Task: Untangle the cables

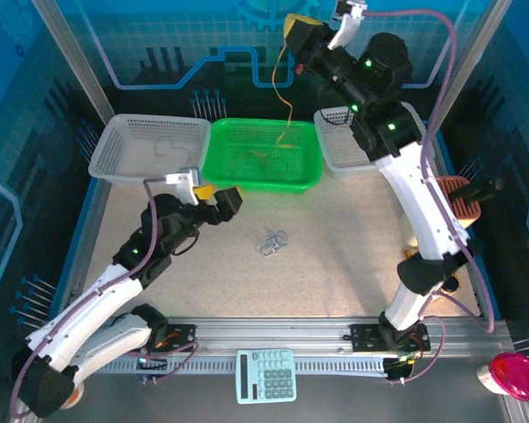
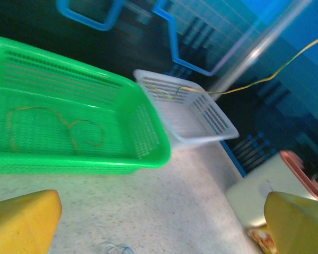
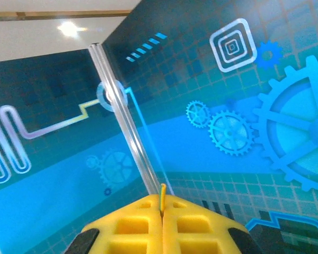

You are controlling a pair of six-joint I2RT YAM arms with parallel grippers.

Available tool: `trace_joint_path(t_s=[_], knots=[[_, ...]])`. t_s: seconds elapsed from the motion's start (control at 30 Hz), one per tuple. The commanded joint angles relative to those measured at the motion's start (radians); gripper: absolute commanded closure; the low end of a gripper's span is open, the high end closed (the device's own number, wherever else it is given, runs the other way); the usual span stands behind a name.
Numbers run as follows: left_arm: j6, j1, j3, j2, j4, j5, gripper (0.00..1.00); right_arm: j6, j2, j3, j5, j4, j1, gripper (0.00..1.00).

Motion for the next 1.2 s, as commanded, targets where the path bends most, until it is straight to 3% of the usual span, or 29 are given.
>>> trace_joint_path(t_s=[0.0, 0.2, 0.43, 0.67, 0.7, 0.8, 0.9, 1.0, 1.17], knots=[[-0.034, 0.039, -0.006, -0.015, -0.102, -0.009, 0.01, 0.025, 0.096, 0.11, -0.014, 0.018, -0.029, 1.0], [-0.029, 0.071, 0.006, 0.003, -0.124, 0.004, 0.01, 0.063, 0.274, 0.197, -0.029, 0.02, -0.073, 1.0], [-0.017, 0.104, 0.036, 0.024, -0.152, 0.003, 0.01, 0.073, 0.419, 0.043, -0.05, 0.088, -0.092, 1.0], [-0.021, 0.12, 0.064, 0.06, -0.168, 0.017, 0.01, 0.096, 0.627, -0.077, -0.138, 0.044, -0.085, 1.0], [-0.023, 0.12, 0.067, 0.063, -0.17, 0.018, 0.01, 0.098, 0.648, -0.079, -0.161, 0.029, -0.085, 0.92], [-0.029, 0.12, 0.073, 0.071, -0.171, 0.027, 0.01, 0.093, 0.634, -0.132, -0.19, 0.033, -0.085, 0.53], [-0.034, 0.12, 0.085, 0.086, -0.178, 0.042, 0.01, 0.059, 0.532, -0.206, -0.178, 0.052, -0.086, 0.35], [-0.043, 0.121, 0.093, 0.102, -0.18, 0.058, 0.01, 0.009, 0.437, -0.238, -0.168, 0.016, -0.088, 0.27], [-0.049, 0.122, 0.122, 0.11, -0.217, 0.07, 0.01, -0.023, 0.259, -0.361, -0.155, 0.006, -0.095, 0.26]])
